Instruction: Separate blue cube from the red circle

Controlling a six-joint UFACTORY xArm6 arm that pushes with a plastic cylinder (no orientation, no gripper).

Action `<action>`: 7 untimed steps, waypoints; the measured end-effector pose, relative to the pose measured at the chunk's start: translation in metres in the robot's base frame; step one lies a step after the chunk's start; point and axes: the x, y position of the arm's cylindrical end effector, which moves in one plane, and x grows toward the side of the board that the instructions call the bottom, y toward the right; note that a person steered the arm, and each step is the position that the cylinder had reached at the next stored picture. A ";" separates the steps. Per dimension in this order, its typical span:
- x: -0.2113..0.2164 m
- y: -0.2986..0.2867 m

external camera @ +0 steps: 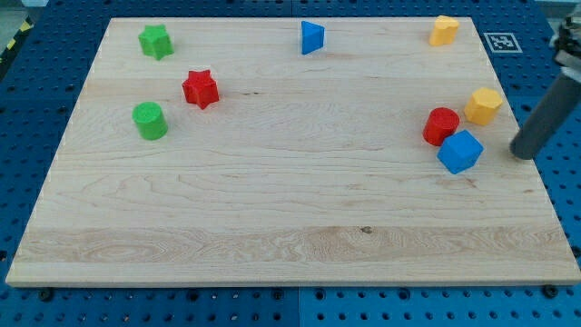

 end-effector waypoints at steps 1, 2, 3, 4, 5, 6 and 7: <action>0.001 -0.016; 0.001 -0.042; 0.001 -0.062; 0.001 -0.075; 0.001 -0.096; 0.010 -0.117; 0.019 -0.142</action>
